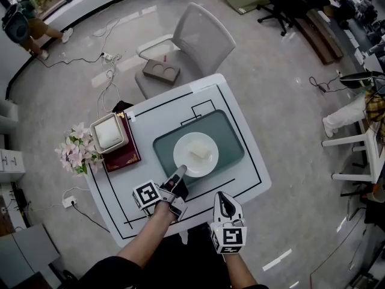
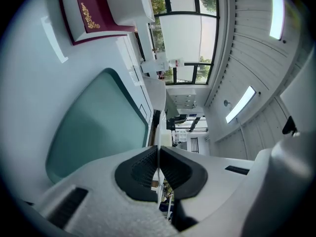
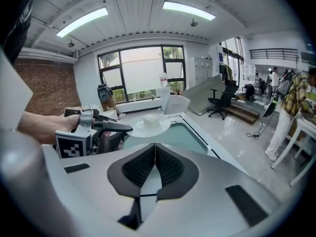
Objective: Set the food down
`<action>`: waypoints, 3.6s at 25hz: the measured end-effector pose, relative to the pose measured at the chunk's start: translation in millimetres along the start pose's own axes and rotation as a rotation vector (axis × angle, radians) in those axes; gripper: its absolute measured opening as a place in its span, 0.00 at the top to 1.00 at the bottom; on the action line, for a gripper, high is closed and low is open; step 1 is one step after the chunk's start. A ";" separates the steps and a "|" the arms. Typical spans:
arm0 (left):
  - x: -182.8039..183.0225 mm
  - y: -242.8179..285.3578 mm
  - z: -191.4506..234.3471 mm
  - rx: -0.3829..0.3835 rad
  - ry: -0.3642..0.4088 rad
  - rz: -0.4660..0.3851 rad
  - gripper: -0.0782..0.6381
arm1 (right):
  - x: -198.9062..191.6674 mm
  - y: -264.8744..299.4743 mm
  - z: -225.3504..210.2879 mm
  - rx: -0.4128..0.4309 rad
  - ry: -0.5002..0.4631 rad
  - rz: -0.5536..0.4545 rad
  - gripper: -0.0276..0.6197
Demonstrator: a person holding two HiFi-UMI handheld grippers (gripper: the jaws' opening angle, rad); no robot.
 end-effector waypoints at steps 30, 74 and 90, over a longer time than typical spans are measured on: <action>9.3 52.5 84.9 0.116 -0.010 0.026 0.87 | -5.5 85.1 -34.6 -0.007 0.035 0.048 0.94; -6.7 55.0 74.3 0.479 0.738 0.472 0.46 | -31.7 59.6 -22.3 0.036 0.055 0.088 0.94; -11.5 15.8 6.3 0.279 0.974 0.499 0.48 | -14.6 25.8 3.0 0.038 0.042 0.015 0.94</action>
Point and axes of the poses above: the fingertips, and each gripper's own axes: y forward along the fingers, z to its left, x out of its top, the point moved 4 cm from there along -y, backward along the fingers, and after that the axes turned 14 degrees about -x, right-handed, at the moved point
